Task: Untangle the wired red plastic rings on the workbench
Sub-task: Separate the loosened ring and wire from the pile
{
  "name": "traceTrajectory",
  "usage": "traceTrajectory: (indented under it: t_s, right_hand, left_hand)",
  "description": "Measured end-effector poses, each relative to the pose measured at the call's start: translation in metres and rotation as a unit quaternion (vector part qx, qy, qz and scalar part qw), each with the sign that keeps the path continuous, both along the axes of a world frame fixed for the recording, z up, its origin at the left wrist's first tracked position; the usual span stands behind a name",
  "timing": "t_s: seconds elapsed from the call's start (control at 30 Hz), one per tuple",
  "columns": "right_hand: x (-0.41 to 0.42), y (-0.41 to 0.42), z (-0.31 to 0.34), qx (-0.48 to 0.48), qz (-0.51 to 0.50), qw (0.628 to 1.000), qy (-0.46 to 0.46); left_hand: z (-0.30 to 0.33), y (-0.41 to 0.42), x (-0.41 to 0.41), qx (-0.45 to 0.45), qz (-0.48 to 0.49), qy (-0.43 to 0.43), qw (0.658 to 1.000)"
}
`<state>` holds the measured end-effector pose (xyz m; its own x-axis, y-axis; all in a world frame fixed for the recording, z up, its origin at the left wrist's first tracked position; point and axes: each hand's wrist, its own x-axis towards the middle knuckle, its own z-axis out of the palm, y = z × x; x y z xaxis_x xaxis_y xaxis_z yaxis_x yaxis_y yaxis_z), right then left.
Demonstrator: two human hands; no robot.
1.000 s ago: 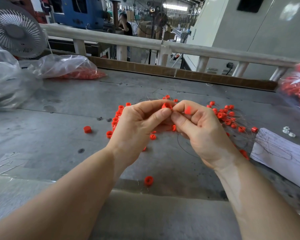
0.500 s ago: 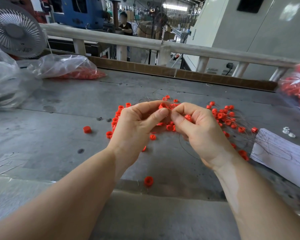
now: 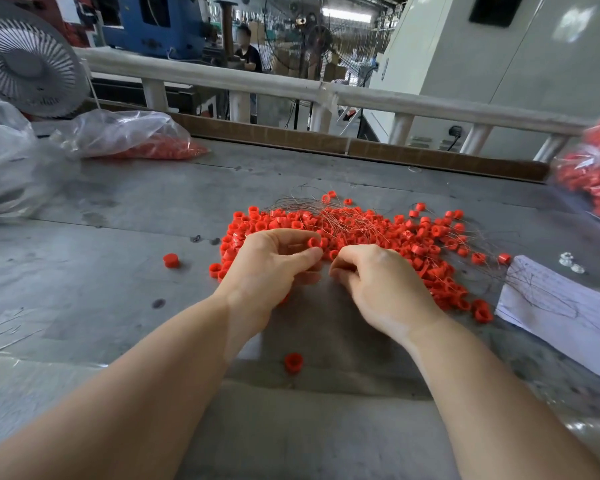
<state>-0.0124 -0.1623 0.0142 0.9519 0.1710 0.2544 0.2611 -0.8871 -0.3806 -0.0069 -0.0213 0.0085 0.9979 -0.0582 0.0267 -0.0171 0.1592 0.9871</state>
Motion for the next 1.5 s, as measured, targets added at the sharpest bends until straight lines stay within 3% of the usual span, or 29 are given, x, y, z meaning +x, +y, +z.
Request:
traceTrajectory:
  t_s: [0.23,0.47,0.7,1.03,1.5]
  right_hand:
    - [0.005,-0.002,-0.004,0.009,-0.014,0.999,-0.029]
    - [0.007,-0.003,0.0,0.148,-0.021,0.986,-0.07]
    - [0.007,-0.002,0.002,0.194,0.004,0.976,-0.1]
    - [0.003,0.0,0.009,0.294,0.044,0.947,-0.123]
    - [0.0,0.001,0.013,0.321,0.067,0.936,-0.13]
  left_hand:
    - [0.0,-0.001,0.001,0.009,0.006,-0.008,1.0]
    - [0.001,-0.001,0.0,0.002,0.013,-0.022,1.0]
    - [0.003,0.001,0.0,0.005,0.03,-0.039,0.999]
    - [0.006,0.0,-0.001,-0.07,-0.007,-0.044,0.997]
    - [0.011,-0.001,-0.003,-0.202,-0.059,-0.012,0.978]
